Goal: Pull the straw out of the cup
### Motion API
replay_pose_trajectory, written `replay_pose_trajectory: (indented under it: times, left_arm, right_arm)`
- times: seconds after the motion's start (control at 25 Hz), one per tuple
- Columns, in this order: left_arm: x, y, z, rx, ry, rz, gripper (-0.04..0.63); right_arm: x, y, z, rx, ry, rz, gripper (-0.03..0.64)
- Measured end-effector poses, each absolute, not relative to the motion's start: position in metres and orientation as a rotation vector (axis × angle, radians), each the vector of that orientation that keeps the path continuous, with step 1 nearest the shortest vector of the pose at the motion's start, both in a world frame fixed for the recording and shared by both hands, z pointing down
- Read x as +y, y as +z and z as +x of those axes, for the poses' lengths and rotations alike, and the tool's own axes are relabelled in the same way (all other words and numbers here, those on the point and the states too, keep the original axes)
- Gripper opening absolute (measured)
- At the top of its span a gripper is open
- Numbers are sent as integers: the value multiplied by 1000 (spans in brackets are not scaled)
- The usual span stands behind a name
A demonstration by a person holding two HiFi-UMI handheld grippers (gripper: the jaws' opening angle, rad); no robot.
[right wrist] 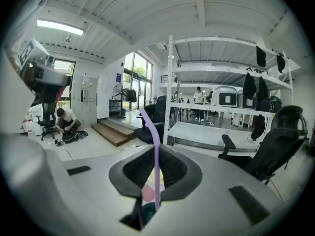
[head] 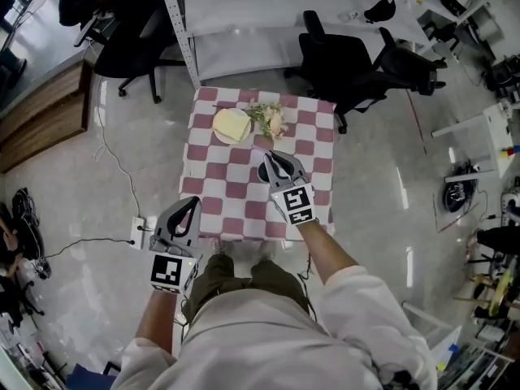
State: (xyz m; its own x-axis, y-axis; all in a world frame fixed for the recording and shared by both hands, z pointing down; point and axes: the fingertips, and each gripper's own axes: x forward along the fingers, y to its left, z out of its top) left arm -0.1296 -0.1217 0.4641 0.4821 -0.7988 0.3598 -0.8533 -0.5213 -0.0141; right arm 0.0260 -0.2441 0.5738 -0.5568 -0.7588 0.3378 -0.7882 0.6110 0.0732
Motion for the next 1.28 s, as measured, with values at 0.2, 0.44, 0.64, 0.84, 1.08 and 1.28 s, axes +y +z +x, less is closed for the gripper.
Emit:
replay_pose_trajectory:
  times: [0.2, 0.44, 0.64, 0.84, 1.08, 1.28]
  left_arm:
    - [-126, 453, -118, -1413, 400, 2622, 3]
    - [-127, 441, -102, -1374, 347, 2676, 3]
    - [-125, 437, -92, -1335, 328, 2700, 3]
    - [-122, 434, -81, -1302, 318, 2726, 3]
    - [-121, 429, -72, -1274, 305, 2748, 3]
    - [-122, 427, -63, -1252, 283, 2764, 3]
  right_arm:
    - [-234, 526, 34, -2541, 86, 1291, 31]
    - [-217, 478, 42, -2596, 54, 1345, 31]
    - [-201, 447, 50, -2633, 41, 1389, 29]
    - [-187, 423, 58, -2668, 36, 1430, 29]
    - [-173, 396, 69, -2704, 30, 1477, 29]
    - [-160, 379, 80, -2716, 9, 1507, 29]
